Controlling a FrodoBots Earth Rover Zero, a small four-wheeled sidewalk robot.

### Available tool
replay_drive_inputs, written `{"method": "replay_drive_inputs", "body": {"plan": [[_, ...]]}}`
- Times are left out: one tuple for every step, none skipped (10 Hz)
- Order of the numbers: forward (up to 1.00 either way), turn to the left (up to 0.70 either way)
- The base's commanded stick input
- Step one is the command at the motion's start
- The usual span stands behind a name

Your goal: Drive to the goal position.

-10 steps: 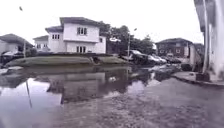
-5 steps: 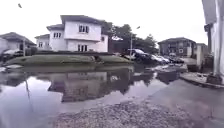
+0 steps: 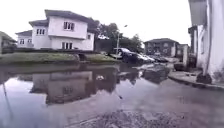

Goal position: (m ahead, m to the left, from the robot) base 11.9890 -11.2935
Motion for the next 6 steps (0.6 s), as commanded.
{"method": "replay_drive_inputs", "body": {"plan": [[0.7, 0.0], [0.7, 0.0], [0.7, 0.0], [0.7, 0.0], [0.7, 0.0], [0.7, 0.0]]}}
